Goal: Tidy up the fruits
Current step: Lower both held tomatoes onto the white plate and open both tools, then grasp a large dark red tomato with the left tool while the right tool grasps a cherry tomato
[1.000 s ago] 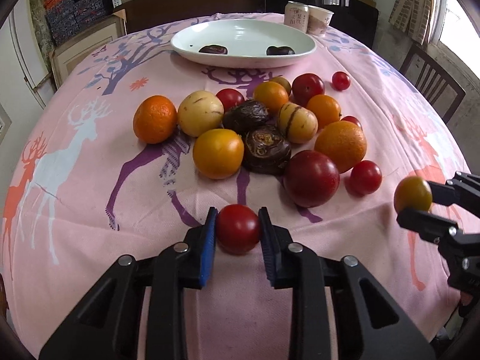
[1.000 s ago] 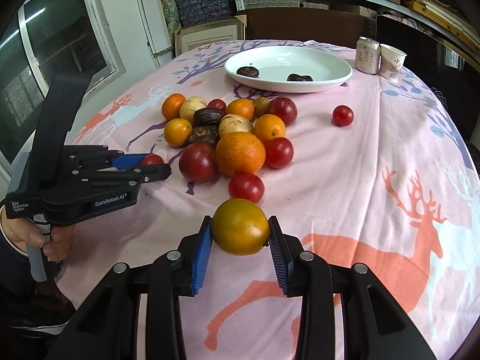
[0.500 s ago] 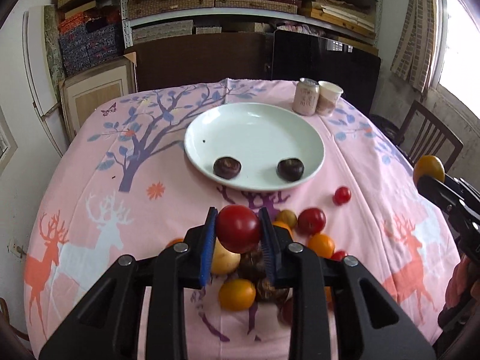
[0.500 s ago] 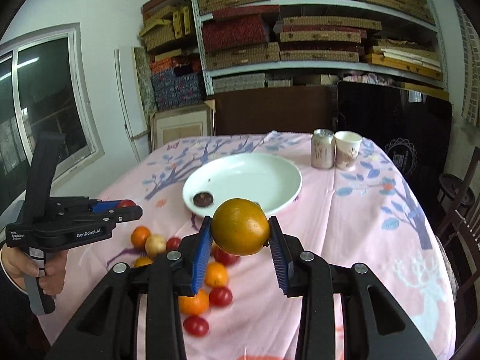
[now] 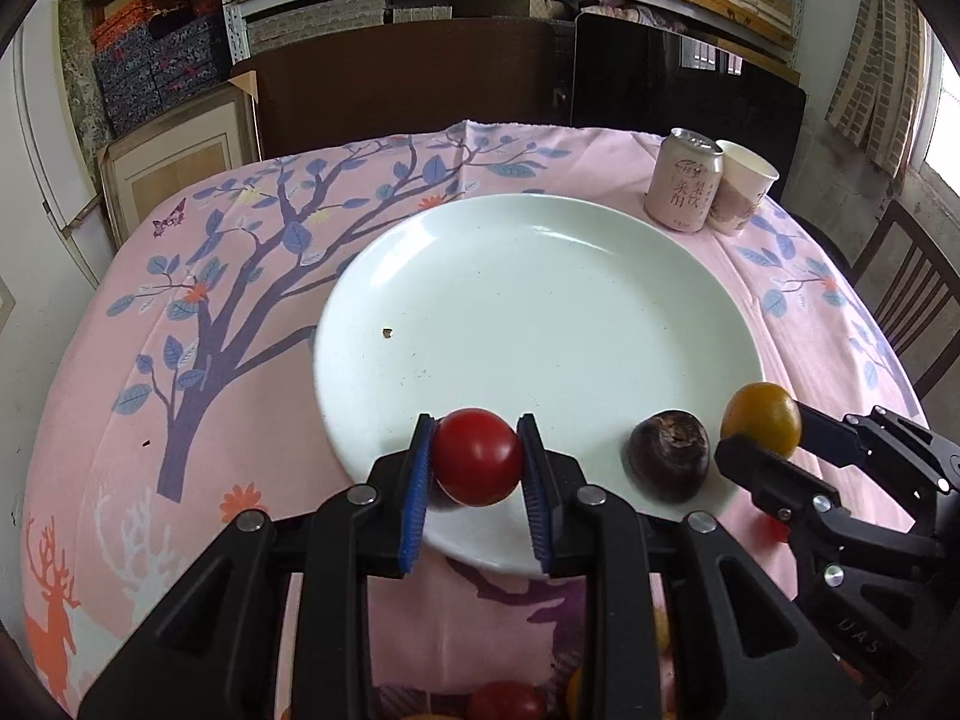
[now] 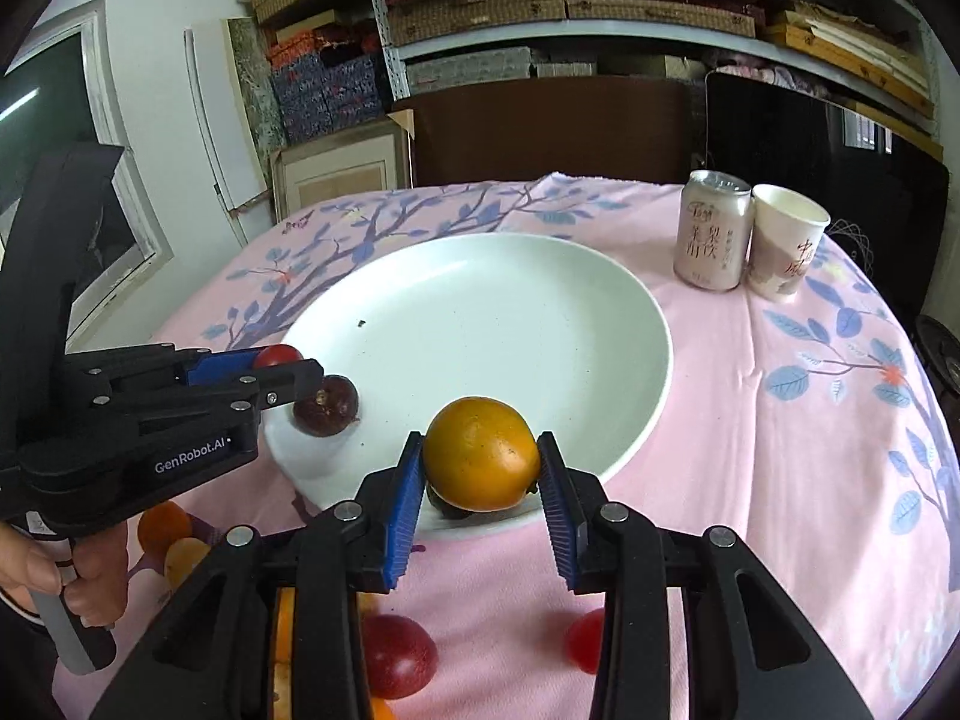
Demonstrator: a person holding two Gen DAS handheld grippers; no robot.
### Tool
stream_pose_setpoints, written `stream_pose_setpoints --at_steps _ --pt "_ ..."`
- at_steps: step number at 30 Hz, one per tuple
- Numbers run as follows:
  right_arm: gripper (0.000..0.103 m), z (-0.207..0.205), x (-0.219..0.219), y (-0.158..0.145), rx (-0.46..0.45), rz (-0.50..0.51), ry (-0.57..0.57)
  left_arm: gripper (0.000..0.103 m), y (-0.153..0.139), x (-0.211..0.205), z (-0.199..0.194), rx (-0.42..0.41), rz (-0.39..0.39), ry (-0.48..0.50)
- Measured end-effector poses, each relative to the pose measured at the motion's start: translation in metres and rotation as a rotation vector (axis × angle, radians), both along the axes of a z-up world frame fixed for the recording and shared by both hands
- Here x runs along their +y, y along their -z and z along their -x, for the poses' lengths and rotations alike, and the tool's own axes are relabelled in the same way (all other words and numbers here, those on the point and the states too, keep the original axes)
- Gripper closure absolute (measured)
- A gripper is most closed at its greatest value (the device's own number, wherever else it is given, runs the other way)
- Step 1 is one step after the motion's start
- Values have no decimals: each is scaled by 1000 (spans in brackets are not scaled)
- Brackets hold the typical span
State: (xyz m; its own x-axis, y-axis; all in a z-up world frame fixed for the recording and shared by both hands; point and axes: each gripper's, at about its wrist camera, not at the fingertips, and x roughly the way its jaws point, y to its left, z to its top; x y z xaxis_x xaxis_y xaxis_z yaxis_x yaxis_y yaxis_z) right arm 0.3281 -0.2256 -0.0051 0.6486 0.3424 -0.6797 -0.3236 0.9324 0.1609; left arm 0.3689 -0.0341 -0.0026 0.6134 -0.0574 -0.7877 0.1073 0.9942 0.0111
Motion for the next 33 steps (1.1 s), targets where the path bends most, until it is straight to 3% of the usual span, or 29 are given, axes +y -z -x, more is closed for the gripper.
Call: stream_pose_setpoints --at_steps 4,6,8,13,21,33 --pt "65 -12 8 11 12 22 7 73 12 -6 -13 20 -4 13" --pt "39 -14 10 10 3 25 0 36 12 -7 -15 12 -26 -18" --pt "39 -9 6 5 -28 31 9 29 6 -4 -11 -23 -43 -49" --pt "40 7 -9 -8 -30 0 11 29 -6 6 7 -21 -33 -51" --pt "40 54 -37 -11 -6 -13 35 20 -14 27 59 -39 -49 -79" --pt "40 147 -35 6 56 13 -75 18 0 56 151 -35 -15 -93"
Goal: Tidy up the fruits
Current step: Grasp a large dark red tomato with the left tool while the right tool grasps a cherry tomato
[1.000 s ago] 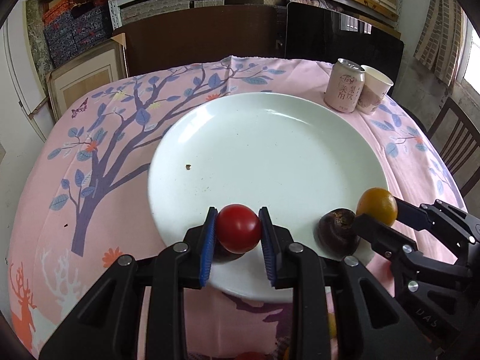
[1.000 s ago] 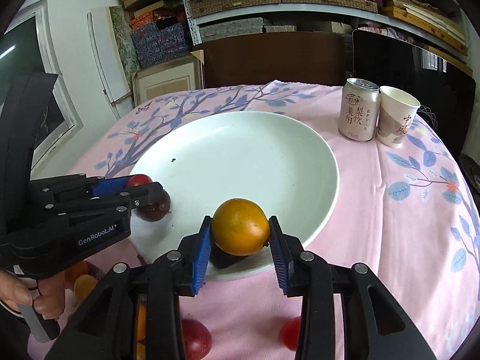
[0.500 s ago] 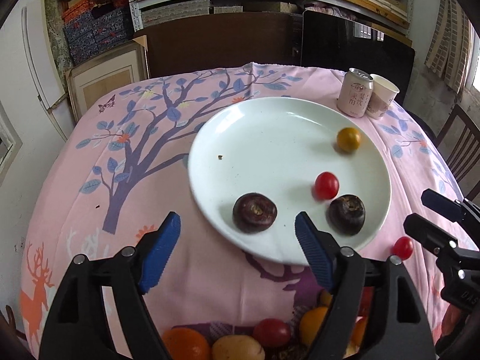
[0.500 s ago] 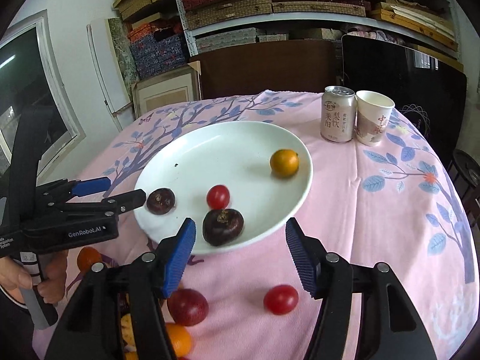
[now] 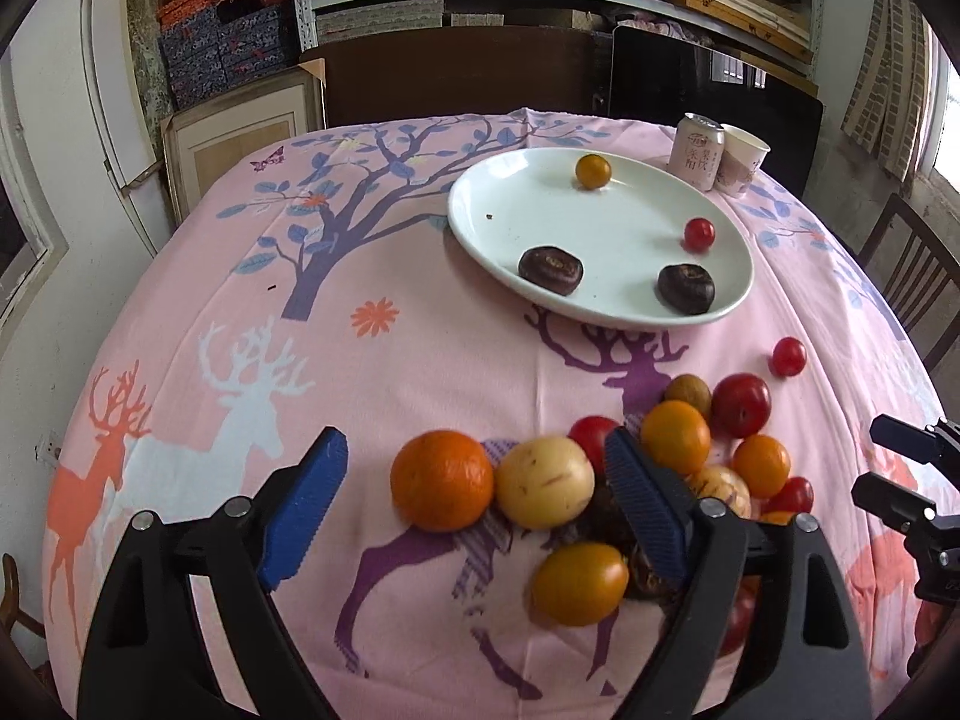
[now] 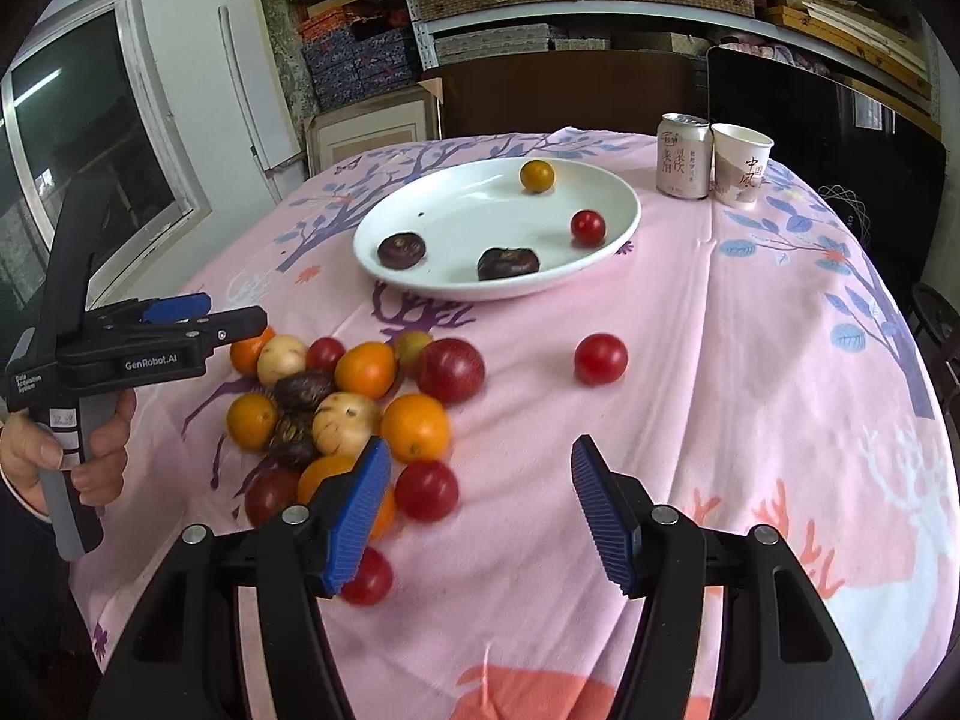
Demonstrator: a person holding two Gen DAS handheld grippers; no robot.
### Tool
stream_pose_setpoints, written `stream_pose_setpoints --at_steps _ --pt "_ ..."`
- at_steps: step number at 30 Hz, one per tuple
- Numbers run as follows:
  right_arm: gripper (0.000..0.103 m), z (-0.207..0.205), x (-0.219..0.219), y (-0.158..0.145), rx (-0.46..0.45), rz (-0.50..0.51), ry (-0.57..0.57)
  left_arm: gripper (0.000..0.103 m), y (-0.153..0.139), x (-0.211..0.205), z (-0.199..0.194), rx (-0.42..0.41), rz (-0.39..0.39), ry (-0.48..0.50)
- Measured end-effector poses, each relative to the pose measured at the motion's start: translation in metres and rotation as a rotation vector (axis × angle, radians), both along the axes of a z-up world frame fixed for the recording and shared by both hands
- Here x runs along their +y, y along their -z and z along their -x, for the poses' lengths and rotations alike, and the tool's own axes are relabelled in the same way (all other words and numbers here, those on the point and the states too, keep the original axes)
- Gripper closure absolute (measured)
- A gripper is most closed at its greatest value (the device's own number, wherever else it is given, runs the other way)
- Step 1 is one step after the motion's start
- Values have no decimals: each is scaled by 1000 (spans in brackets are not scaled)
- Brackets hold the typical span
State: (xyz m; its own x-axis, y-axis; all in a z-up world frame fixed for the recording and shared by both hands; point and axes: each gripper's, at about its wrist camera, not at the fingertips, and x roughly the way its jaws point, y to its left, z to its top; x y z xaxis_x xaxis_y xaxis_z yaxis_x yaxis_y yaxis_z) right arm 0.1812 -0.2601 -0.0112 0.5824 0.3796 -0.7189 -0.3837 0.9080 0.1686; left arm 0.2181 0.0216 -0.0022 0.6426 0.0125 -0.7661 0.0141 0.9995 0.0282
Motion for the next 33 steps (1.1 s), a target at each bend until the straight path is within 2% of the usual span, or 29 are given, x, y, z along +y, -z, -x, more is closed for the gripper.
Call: stream_pose_setpoints --at_steps 9,13,15,19,20,22,23,24,30,33 --pt "40 36 25 7 8 31 -73 15 6 8 36 9 8 -4" --pt "40 48 33 5 -23 94 -102 14 9 10 47 11 17 -15" --pt "40 51 36 8 -4 97 -128 14 11 7 51 21 32 -1" --pt "40 47 48 23 36 173 -133 14 16 -5 59 39 39 27" --pt "43 43 49 28 50 177 -127 14 17 -8 60 42 38 34" --pt "63 38 51 35 74 172 -121 14 18 -15 64 46 37 48" --pt "63 36 52 37 79 166 -126 14 19 -18 66 50 35 54" --pt "74 36 53 37 72 162 -130 14 19 -21 67 53 33 60" --pt "74 35 39 32 67 76 -114 14 20 -39 77 62 31 124" --pt "74 35 30 33 73 81 -83 14 20 -51 81 61 13 164"
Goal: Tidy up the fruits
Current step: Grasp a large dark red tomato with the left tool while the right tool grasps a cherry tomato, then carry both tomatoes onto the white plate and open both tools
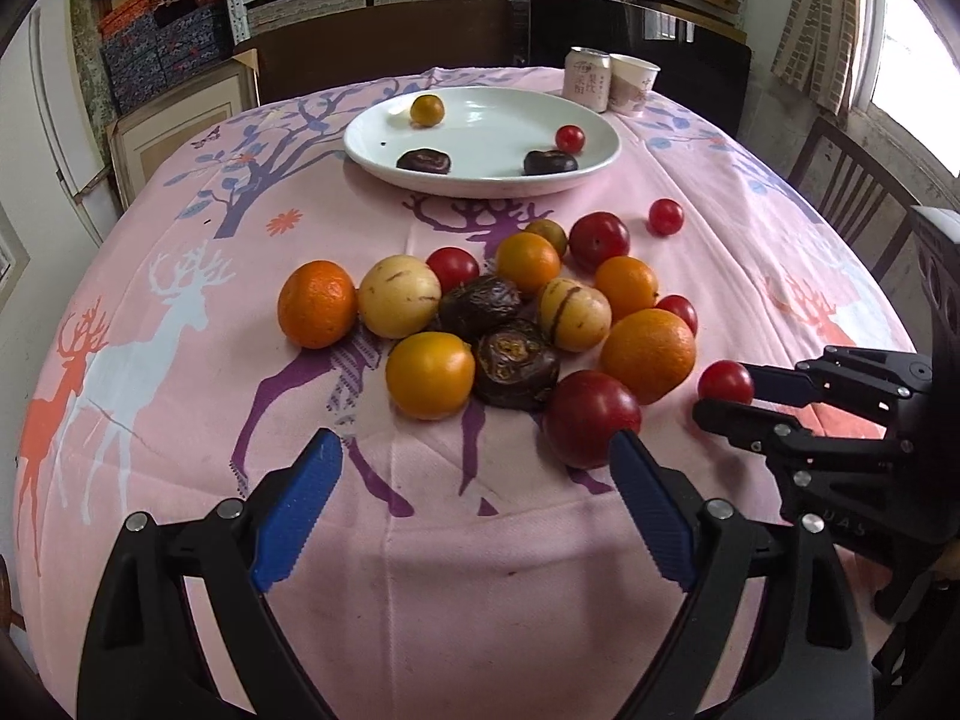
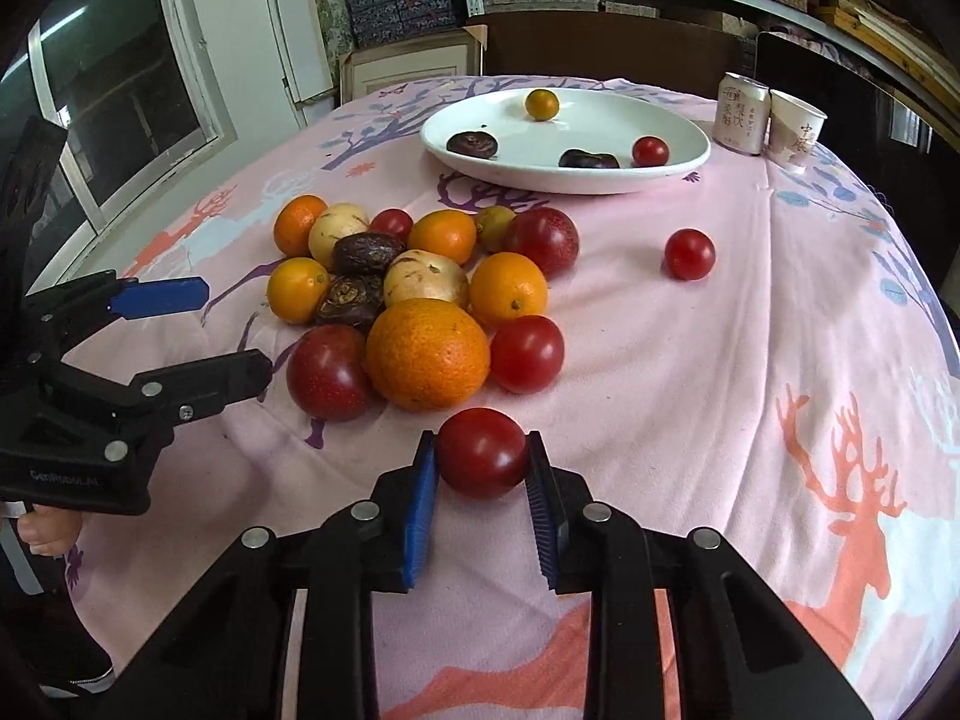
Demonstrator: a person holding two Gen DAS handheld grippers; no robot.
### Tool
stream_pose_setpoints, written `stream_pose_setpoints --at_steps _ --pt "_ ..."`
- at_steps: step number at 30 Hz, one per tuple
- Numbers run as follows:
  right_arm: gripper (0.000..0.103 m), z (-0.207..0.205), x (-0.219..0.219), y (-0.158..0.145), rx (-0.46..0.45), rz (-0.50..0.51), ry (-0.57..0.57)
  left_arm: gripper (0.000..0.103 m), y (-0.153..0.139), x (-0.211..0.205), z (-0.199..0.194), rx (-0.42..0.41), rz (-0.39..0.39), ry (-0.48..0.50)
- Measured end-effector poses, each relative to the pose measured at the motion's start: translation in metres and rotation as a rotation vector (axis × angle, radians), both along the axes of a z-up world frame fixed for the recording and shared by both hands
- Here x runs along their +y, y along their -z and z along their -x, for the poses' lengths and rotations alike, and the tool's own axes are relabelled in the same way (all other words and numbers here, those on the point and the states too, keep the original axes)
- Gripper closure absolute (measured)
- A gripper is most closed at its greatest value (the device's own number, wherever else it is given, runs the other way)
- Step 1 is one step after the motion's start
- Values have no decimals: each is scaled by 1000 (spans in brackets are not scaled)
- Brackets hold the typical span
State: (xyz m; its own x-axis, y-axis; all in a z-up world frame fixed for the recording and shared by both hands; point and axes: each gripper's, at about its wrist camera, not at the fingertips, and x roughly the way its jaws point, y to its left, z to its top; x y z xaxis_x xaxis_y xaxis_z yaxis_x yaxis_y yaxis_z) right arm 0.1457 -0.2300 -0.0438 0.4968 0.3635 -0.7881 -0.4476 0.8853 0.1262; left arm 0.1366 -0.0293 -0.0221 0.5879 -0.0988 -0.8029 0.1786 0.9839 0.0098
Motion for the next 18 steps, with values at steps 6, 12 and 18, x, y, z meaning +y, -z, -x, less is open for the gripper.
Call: stream_pose_setpoints --at_steps 6,12,18 --pt "74 1 -15 0 9 -26 23 16 8 -24 -7 23 -34 37" --pt "73 4 -28 0 10 -29 39 37 22 -41 -22 83 -26 47" --pt "73 7 -36 0 11 -30 56 63 30 -53 -32 106 -24 72"
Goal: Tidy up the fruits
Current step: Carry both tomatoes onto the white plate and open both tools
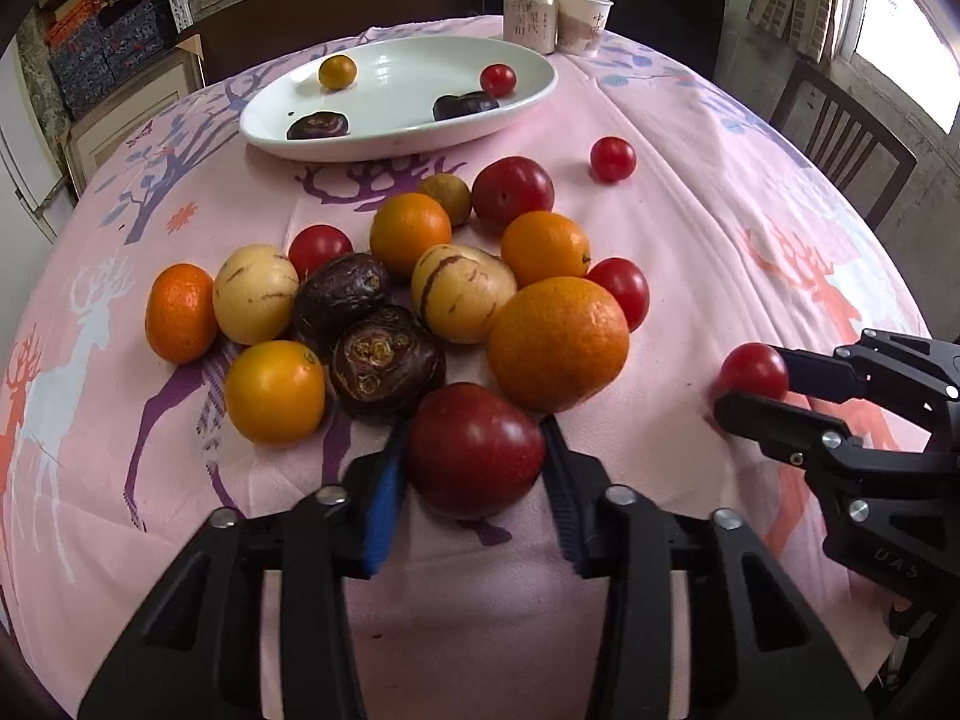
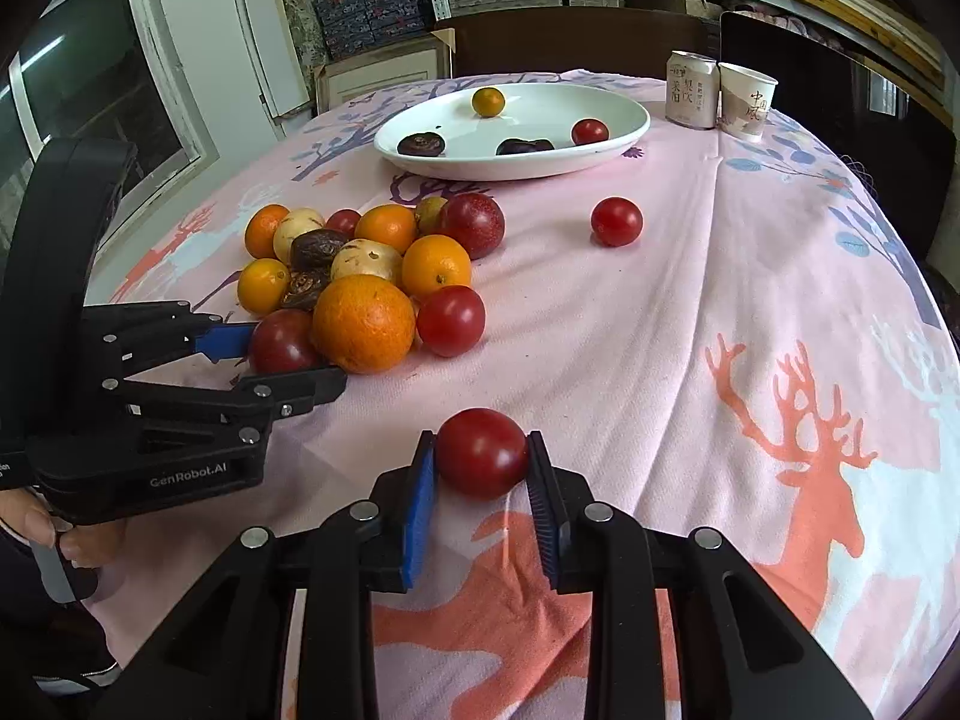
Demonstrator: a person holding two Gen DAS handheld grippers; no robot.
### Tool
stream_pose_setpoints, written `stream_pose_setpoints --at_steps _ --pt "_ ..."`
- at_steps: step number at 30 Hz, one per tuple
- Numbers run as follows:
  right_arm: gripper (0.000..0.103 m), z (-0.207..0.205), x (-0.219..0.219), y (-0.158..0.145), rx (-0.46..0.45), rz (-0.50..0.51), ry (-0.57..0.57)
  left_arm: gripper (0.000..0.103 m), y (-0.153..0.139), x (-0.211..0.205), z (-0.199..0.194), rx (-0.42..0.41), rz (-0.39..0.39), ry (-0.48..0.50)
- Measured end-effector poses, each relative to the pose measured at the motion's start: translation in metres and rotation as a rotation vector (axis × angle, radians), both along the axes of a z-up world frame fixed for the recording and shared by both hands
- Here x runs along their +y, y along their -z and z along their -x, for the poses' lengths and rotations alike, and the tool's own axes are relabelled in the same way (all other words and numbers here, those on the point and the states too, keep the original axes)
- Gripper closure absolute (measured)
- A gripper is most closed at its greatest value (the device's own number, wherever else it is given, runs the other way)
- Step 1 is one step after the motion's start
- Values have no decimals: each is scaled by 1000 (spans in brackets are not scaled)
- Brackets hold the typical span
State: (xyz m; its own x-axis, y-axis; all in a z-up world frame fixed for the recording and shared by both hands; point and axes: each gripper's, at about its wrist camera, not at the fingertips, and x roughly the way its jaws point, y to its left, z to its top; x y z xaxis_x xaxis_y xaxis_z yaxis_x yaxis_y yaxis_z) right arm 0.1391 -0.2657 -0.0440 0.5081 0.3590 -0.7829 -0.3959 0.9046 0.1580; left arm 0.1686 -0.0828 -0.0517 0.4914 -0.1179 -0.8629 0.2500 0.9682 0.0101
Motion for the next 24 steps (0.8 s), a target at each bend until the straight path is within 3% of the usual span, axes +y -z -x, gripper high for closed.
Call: stream_pose_setpoints --at_steps 7,12,18,24 --pt "73 2 -6 -16 -54 -12 15 63 -16 11 9 -27 8 26" --pt "73 -2 -9 -61 -208 -61 38 63 -55 28 1 -111 11 -1" --pt "73 -24 -2 -101 -336 -119 54 63 -102 42 -30 -220 22 -45" --pt "73 -76 18 -100 -319 -128 32 63 -110 54 -85 -209 43 -83"
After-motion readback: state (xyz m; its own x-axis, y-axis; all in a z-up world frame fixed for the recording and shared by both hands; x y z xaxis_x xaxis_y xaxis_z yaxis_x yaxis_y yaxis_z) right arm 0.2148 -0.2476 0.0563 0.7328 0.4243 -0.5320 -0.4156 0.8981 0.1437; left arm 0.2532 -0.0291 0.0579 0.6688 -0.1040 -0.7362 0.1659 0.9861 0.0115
